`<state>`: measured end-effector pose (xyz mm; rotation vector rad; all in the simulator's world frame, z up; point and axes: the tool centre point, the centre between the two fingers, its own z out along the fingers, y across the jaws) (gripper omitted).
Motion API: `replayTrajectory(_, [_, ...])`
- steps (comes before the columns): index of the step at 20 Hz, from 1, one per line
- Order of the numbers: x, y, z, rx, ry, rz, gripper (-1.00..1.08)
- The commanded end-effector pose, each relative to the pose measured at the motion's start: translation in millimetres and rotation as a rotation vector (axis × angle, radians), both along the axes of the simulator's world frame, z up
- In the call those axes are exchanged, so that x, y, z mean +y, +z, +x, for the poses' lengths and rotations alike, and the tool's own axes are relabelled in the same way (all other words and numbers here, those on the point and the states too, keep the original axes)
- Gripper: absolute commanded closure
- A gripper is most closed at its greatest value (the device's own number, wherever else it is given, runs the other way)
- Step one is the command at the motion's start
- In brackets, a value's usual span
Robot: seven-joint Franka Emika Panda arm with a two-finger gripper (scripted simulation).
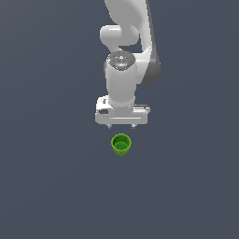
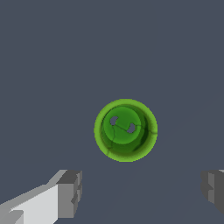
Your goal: Pick up the object and move it to a goal position.
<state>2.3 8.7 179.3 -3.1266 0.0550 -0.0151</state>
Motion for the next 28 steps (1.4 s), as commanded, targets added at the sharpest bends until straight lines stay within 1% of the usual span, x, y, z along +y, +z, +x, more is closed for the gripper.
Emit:
replayTrajectory(1, [0, 0, 0, 0.0, 0.0, 0.0, -0.2])
replayTrajectory(8, [9, 0, -3, 0.013, 0.001, 0.017, -0.2])
replayTrajectory(12, [9, -1, -2, 0.015, 0.0, 0.015, -0.2])
replayTrajectory(16, [11, -3, 0, 0.029, -0.008, 0.01, -0.2])
replayTrajectory(23, [16, -13, 10, 0.083, -0.038, -0.017, -0.2])
replayTrajectory(28, [22, -25, 19, 0.142, -0.075, -0.057, -0.2])
